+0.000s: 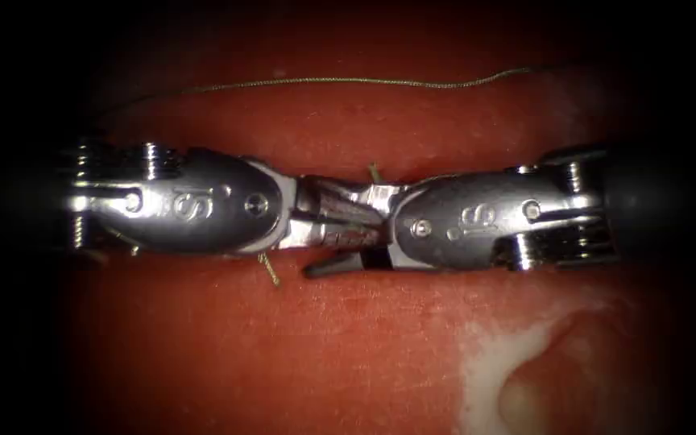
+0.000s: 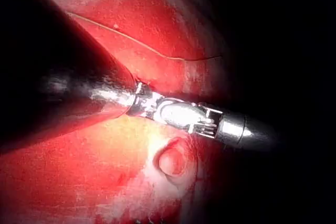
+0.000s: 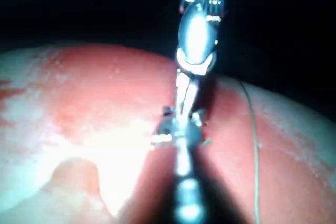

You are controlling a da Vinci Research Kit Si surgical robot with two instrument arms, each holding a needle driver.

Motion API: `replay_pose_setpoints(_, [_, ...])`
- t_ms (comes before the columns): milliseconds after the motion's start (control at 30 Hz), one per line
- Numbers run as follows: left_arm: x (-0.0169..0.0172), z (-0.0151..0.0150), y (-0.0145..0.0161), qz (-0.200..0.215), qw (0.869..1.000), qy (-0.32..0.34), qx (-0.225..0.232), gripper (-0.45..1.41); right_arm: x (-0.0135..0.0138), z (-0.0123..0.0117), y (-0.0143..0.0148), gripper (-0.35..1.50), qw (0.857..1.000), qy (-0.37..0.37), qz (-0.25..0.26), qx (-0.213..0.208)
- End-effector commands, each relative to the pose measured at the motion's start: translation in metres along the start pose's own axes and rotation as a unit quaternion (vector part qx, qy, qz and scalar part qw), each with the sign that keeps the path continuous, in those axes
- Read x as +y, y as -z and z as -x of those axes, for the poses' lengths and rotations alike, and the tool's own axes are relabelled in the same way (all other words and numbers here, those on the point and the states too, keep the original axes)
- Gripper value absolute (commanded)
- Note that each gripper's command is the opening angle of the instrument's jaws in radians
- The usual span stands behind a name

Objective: Wound Closure

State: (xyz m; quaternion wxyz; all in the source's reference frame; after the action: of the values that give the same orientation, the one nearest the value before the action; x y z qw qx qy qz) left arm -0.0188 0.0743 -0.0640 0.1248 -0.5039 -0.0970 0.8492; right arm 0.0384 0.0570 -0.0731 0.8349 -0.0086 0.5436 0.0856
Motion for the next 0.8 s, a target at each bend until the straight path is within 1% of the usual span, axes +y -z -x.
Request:
replay_pose_setpoints(33, [0.0001, 0.0002, -0.0008, 0.0, 1.0, 0.0, 0.0, -0.35, -0.0001, 0.0003, -0.001, 1.41, 1.0, 0.001, 0.001, 0.001])
replay_pose_setpoints(267, [0.0006, 0.0, -0.0005, 0.005, 1.0, 0.0, 0.002, -0.35, 0.0002, 0.0009, -0.0016, 1.4, 1.0, 0.003, 0.006, 0.005])
replay_pose_setpoints(400, [0.0005, 0.0, -0.0006, 0.005, 1.0, 0.0, 0.002, -0.35, -0.0002, 0.0006, -0.0016, 1.31, 1.0, 0.004, 0.005, 0.005])
replay_pose_setpoints(467, [0.0004, 0.0, -0.0006, 0.006, 1.0, 0.0, 0.002, -0.35, -0.0005, 0.0004, -0.0016, 1.08, 1.0, 0.004, 0.004, 0.008])
replay_pose_setpoints(500, [0.0005, 0.0, -0.0006, 0.006, 1.0, 0.0, 0.002, -0.35, -0.0006, 0.0003, -0.0016, 0.89, 1.0, 0.007, -0.001, 0.009])
replay_pose_setpoints(533, [0.0005, 0.0, -0.0006, 0.006, 1.0, 0.0, 0.002, -0.35, -0.0007, 0.0003, -0.0016, 0.5, 1.0, 0.01, -0.013, 0.013])
replay_pose_setpoints(567, [0.0005, 0.0, -0.0006, 0.006, 1.0, 0.0, 0.002, -0.35, -0.0009, 0.0003, -0.0015, -0.35, 0.999, 0.025, -0.042, 0.023])
replay_pose_setpoints(633, [0.0005, 0.0, -0.0005, 0.005, 1.0, 0.0, 0.002, -0.35, -0.0011, 0.0003, -0.0015, -0.35, 0.997, 0.042, -0.065, 0.006])
replay_pose_setpoints(800, [0.0008, -0.0001, -0.0005, 0.007, 1.0, 0.0, 0.002, -0.35, -0.0012, 0.0002, -0.0013, -0.35, 0.995, 0.06, -0.073, -0.003])
